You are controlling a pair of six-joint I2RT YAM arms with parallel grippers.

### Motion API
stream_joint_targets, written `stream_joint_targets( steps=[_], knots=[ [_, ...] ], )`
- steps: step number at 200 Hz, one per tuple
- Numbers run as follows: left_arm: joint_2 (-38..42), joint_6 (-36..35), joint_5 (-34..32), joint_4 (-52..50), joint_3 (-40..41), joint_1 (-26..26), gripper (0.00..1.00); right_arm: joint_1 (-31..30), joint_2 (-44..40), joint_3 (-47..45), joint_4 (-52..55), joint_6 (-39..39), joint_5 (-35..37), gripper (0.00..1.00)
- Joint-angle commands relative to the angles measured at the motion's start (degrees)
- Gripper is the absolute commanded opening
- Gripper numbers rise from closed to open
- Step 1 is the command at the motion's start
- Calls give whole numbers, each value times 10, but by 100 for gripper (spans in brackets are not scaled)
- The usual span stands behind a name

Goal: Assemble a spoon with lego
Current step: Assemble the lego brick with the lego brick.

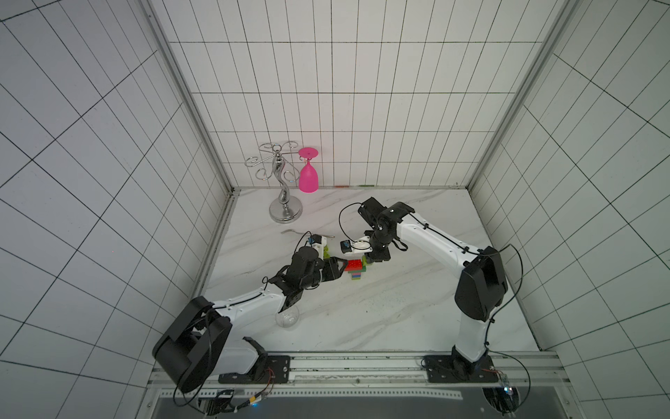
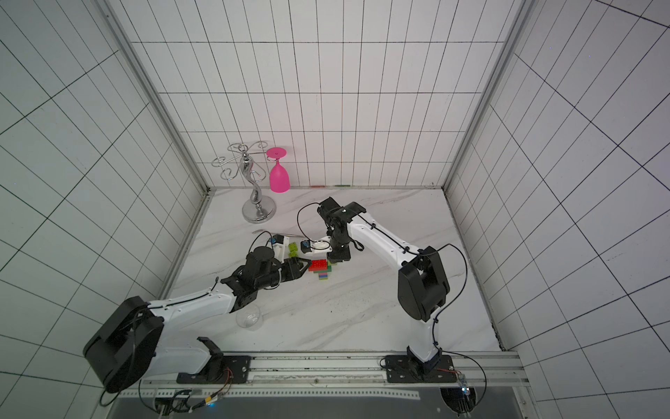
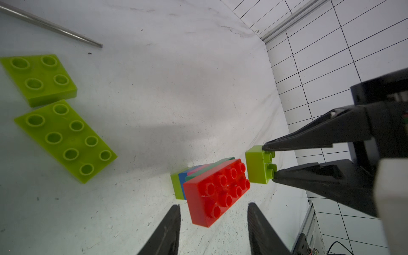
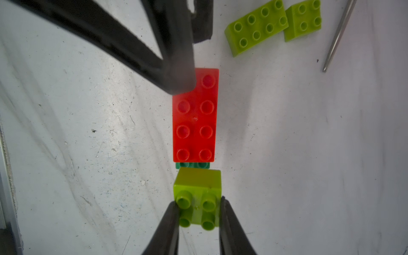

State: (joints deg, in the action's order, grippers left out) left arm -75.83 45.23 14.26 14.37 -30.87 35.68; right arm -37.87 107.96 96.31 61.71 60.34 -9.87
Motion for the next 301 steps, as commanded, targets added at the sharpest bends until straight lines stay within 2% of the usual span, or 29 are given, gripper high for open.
stream_joint_targets(
  steps=[1,113,245,301],
  knots=[
    [-2,-7,10,25,5,1,47,3,12,30,30,-12,-10,20],
    [-26,-6,23,53,22,1,43,-1,28,32,37,-38,-22,22],
    [-67,-6,43,85,14,4,41,-26,35,16,24,-3,15,20],
    [-75,-4,47,94,14,5,40,-39,44,13,19,-14,27,20]
  ],
)
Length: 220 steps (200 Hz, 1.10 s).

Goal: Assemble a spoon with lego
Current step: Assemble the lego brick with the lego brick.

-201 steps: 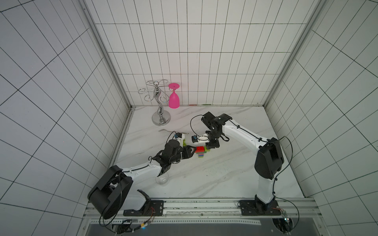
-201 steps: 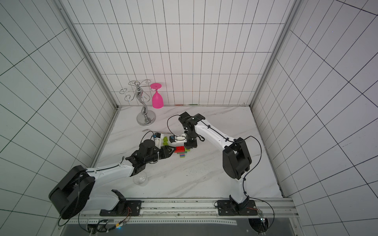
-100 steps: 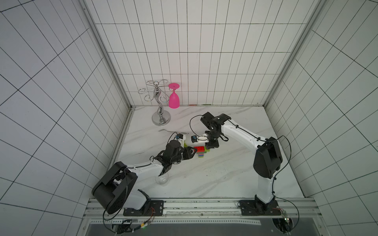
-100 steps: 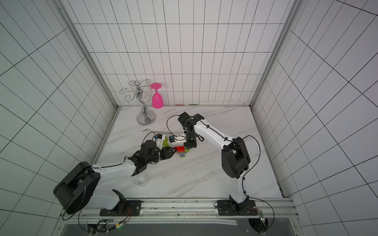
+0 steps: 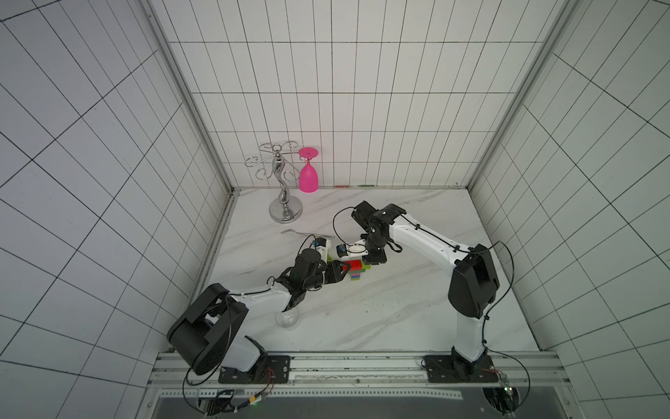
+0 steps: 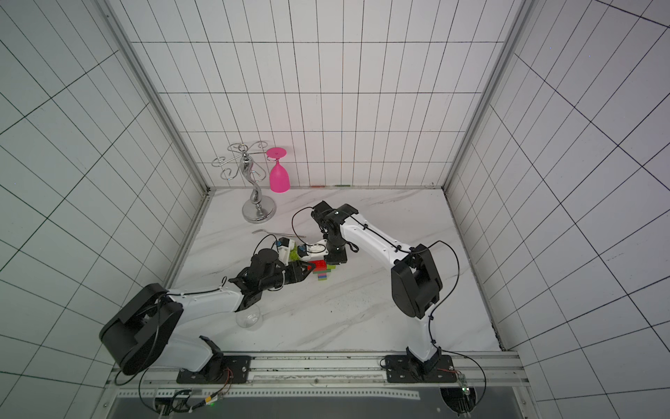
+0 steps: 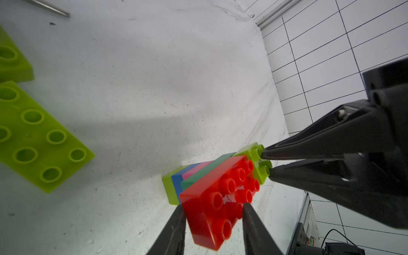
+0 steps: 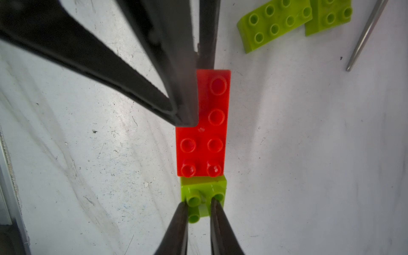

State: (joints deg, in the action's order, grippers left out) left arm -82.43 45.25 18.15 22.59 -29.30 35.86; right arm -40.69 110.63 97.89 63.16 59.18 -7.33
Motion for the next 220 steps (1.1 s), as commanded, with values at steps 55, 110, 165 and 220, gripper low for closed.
stream_joint_targets(
  steps=[55,110,165,220],
  knots=[
    [-7,-4,9,17,2,4,39,-18,2,-22,-2,-22,-29,16],
    [-15,1,12,27,6,4,39,-16,-12,-72,-30,-39,-49,7],
    [-18,-1,13,28,7,4,39,-13,-6,-88,-50,-56,-55,2],
    [-13,-7,7,16,5,2,39,-3,-29,-45,-47,-78,-57,16]
  ],
)
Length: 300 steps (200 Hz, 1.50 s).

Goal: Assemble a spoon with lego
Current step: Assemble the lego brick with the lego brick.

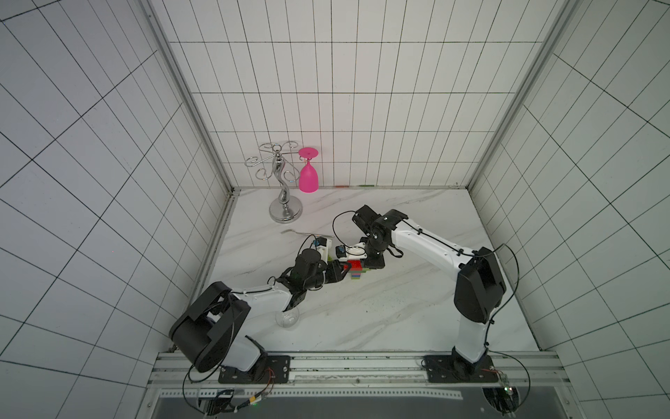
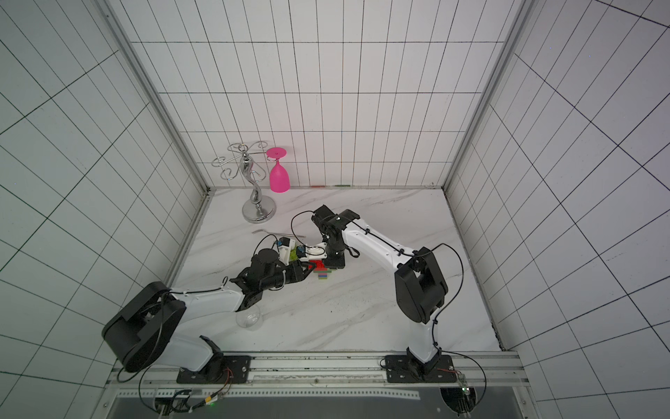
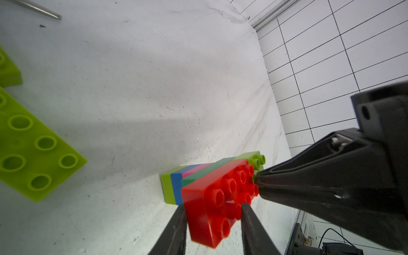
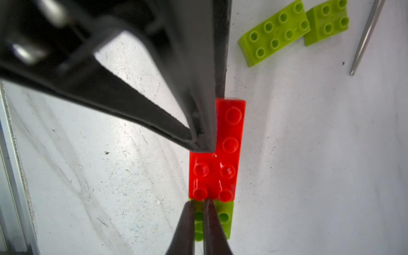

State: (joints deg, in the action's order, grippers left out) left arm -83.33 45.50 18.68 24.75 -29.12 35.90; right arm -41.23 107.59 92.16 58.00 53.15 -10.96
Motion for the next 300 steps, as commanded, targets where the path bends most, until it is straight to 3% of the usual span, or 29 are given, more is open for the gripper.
stream_joint_targets(
  steps=[1,38,94,180,202,221,251,279,300],
  knots=[
    [-4,-10,1,-6,2,1,38,3,1,14,5,-18,-20,17],
    [-4,-13,0,-12,0,-2,38,5,-17,42,7,-24,-21,29],
    [-5,-18,1,-16,-4,-4,38,7,-77,61,16,-29,-14,35],
    [69,-37,-20,-75,-21,-8,58,6,-267,-124,-195,-151,11,41],
    [122,-51,-37,-122,-25,-9,60,7,-300,-161,-234,-192,44,41],
    [184,-62,-92,-195,-22,-14,62,7,-331,-181,-253,-247,74,41],
    [243,-63,-138,-229,14,-55,63,7,-399,-228,-306,-348,105,43],
    [212,-79,-140,-253,7,-98,65,8,-463,-287,-363,-480,186,55],
    [145,-90,-138,-268,-28,-111,67,9,-501,-324,-375,-497,170,57]
  ],
)
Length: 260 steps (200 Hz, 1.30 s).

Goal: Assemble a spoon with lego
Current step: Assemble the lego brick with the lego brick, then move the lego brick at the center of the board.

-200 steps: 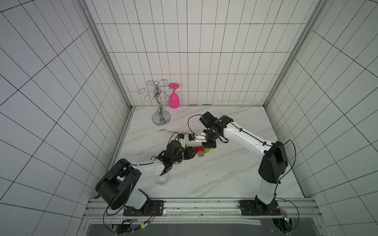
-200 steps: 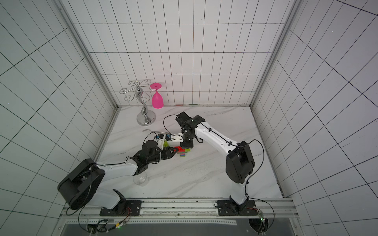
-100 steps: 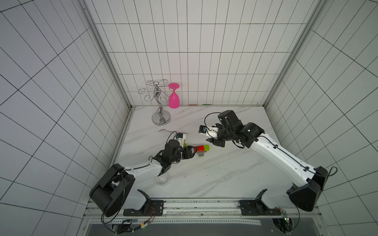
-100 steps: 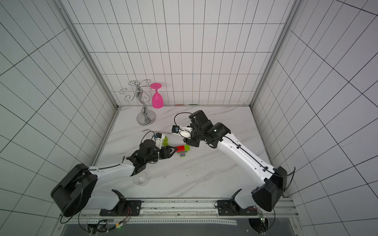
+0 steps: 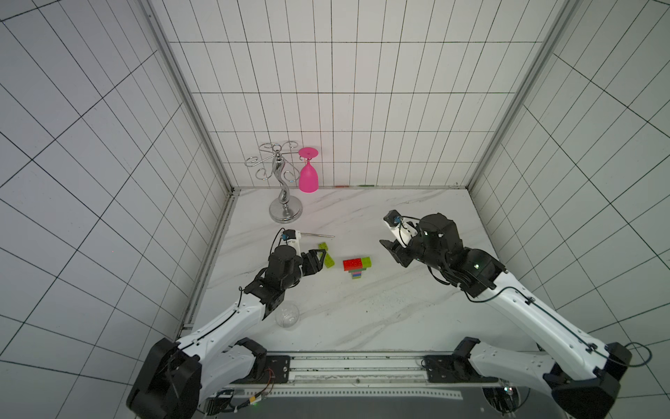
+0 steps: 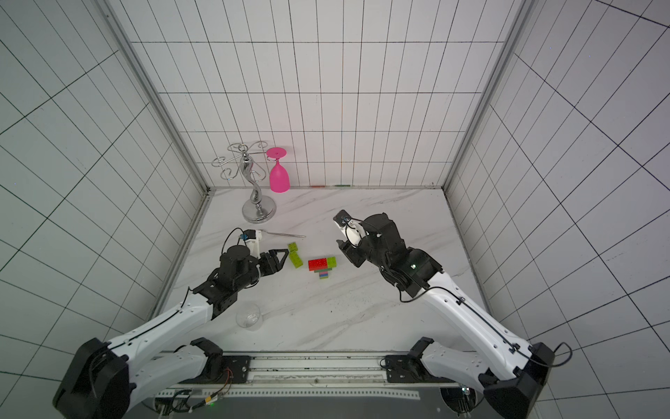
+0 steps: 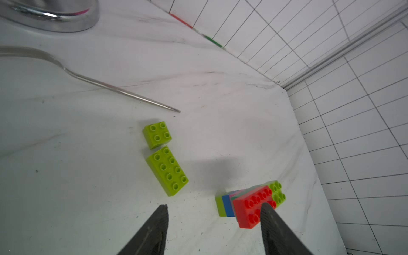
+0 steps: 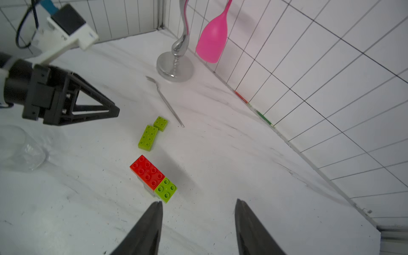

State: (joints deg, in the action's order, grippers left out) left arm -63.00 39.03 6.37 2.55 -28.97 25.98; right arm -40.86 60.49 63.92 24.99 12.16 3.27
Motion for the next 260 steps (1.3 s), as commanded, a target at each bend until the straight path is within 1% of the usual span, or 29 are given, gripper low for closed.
stream_joint_targets(
  steps=[1,17,46,76,115,132,149,163,186,207,217,236,260],
  knots=[
    [-63,-26,-14,-48,-32,-12,67,5,-32,-44,-46,-88,26,57],
    [-126,-39,-13,-80,-76,-12,67,5,-52,-74,-53,-102,17,57],
    [-218,-52,-36,-92,-129,-12,65,5,-79,-127,-57,-107,11,57],
    [-265,-64,-55,-95,-167,-2,62,5,-99,-166,-63,-109,-1,57],
    [-341,-80,-100,-131,-232,25,60,5,-100,-167,-71,-123,-34,56],
    [-372,-86,-107,-147,-255,29,58,5,-100,-168,-72,-127,-40,56],
    [-388,-90,-111,-160,-264,30,52,5,-101,-169,-72,-130,-48,56],
    [-388,-93,-117,-167,-262,34,49,5,-104,-169,-71,-133,-53,56],
    [-368,-101,-128,-174,-240,45,40,5,-111,-169,-68,-136,-59,55],
    [-335,-101,-130,-180,-201,58,33,5,-116,-167,-64,-139,-64,55],
    [-312,-98,-129,-181,-175,68,32,4,-119,-165,-61,-142,-66,55],
    [-255,-84,-134,-187,-127,99,31,4,-125,-164,-57,-147,-63,55],
    [-176,-62,-151,-190,-69,165,30,3,-134,-163,-39,-156,-46,55]
  ],
)
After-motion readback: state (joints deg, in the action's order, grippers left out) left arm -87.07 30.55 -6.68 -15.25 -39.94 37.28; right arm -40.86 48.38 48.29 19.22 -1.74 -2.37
